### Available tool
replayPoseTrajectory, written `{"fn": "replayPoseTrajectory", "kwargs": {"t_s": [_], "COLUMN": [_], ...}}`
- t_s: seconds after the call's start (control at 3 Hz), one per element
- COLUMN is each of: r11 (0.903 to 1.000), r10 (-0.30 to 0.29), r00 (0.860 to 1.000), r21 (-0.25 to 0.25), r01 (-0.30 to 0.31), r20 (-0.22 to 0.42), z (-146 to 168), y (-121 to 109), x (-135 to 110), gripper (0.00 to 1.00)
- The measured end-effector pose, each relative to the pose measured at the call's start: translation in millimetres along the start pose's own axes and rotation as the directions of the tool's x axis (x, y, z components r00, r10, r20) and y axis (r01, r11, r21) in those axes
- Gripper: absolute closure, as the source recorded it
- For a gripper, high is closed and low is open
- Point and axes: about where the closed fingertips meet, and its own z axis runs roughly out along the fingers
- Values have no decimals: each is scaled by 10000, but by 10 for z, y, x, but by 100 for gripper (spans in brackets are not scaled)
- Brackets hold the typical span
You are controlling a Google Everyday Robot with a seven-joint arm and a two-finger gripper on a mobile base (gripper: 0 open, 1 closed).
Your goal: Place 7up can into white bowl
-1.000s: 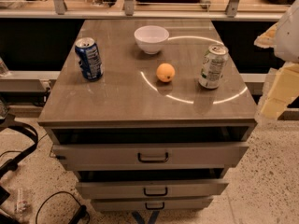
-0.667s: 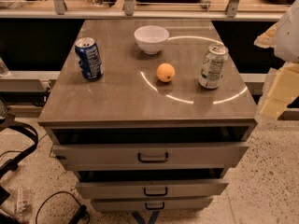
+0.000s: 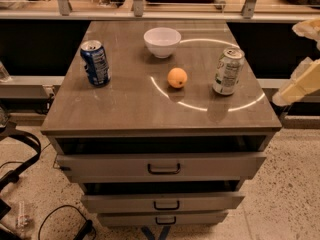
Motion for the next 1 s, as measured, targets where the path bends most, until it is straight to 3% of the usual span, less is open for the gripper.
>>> {"fn": "replayPoseTrajectory", "kwargs": {"t_s": [0.33, 0.67, 1.0], "r11": [9947, 9873, 9729], "r10": [880, 1541, 2296], "r00": [9539, 8904, 8244], "r21": [251, -316, -974], "r01": [-994, -1557, -2098], "r20": [2870, 4282, 5174], "z": [271, 544, 777], "y": [-471, -575, -529], "x": [-39, -99, -108], "gripper": [0, 0, 0]}}
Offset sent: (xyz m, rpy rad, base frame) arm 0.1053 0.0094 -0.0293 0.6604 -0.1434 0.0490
